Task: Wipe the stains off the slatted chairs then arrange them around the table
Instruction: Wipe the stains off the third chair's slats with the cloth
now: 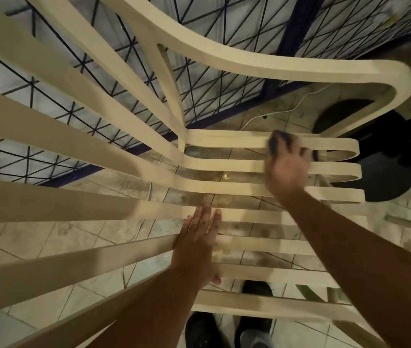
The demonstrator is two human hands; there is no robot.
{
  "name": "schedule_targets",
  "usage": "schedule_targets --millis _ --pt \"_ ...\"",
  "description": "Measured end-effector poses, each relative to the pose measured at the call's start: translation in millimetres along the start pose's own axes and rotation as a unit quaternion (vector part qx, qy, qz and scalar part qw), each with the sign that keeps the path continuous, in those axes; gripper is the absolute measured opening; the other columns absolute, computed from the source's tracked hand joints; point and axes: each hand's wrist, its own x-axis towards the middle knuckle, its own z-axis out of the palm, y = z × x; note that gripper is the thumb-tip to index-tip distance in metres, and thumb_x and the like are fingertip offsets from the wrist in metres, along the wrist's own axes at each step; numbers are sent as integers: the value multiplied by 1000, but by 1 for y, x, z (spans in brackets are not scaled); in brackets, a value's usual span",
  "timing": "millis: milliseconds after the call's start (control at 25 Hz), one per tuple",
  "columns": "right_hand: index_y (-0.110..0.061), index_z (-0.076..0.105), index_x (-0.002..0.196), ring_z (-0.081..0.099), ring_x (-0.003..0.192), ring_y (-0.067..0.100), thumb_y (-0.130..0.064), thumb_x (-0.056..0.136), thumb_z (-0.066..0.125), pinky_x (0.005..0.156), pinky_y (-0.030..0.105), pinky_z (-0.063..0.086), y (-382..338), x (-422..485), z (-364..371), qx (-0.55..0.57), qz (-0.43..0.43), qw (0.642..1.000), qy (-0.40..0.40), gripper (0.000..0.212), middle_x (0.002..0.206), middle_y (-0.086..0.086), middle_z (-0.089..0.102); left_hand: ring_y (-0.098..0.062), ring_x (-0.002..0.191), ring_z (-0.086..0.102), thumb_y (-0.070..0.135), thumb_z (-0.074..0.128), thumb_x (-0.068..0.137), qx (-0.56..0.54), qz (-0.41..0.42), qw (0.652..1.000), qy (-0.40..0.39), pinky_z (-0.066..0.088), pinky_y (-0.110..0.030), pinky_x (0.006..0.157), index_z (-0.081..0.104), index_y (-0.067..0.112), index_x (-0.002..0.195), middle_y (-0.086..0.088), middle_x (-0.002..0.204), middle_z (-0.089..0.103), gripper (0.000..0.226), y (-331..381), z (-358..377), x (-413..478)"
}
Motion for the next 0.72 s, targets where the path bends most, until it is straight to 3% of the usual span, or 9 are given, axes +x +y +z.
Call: schedule_targets --millis 120,200,320,480,600,720 --pt "-16 34 152 34 133 50 -42 95 42 111 59 34 50 8 -13 33 157 984 82 63 153 21 31 -25 152 -29 65 88 61 3 5 1000 7 -15 -40 124 -33 21 152 -7 164 -33 157 -2 1 -1" --pt "-12 34 151 32 135 52 -36 92 47 115 60 28 50 15 -11 26 176 980 87 65 153 24 31 -26 152 -28 65 88 61 5 6 1000 10 -14 -40 124 -32 21 153 -7 164 -33 157 -2 2 0" --pt "-14 30 153 32 134 49 -34 98 48 113 58 32 8 16 -4 11 110 993 30 61 154 19 30 -26 152 -30 64 88 61 5 -1 1000 2 -17 -40 122 -30 21 155 -7 163 -34 157 -1 2 1" --pt "-13 32 151 38 123 37 -32 101 43 100 45 39 -85 9 17 0 1 999 -39 55 148 16 35 -25 150 -33 65 87 61 4 -11 1000 -6 -18 -39 122 -37 24 152 -6 160 -41 160 0 1 3" --pt "-15 27 154 33 128 34 -31 97 53 106 44 39 -147 4 37 38 -87 988 -120 65 151 13 30 -24 148 -35 65 86 62 12 -12 1000 -13 -18 -38 122 -36 24 153 -5 158 -44 158 1 0 3" --pt "-15 28 155 34 125 33 -31 92 61 109 46 37 -151 5 42 50 -142 980 -130 73 147 12 32 -21 146 -37 63 87 62 8 -18 1000 -13 -20 -36 120 -34 25 154 -2 157 -45 157 2 -2 2"
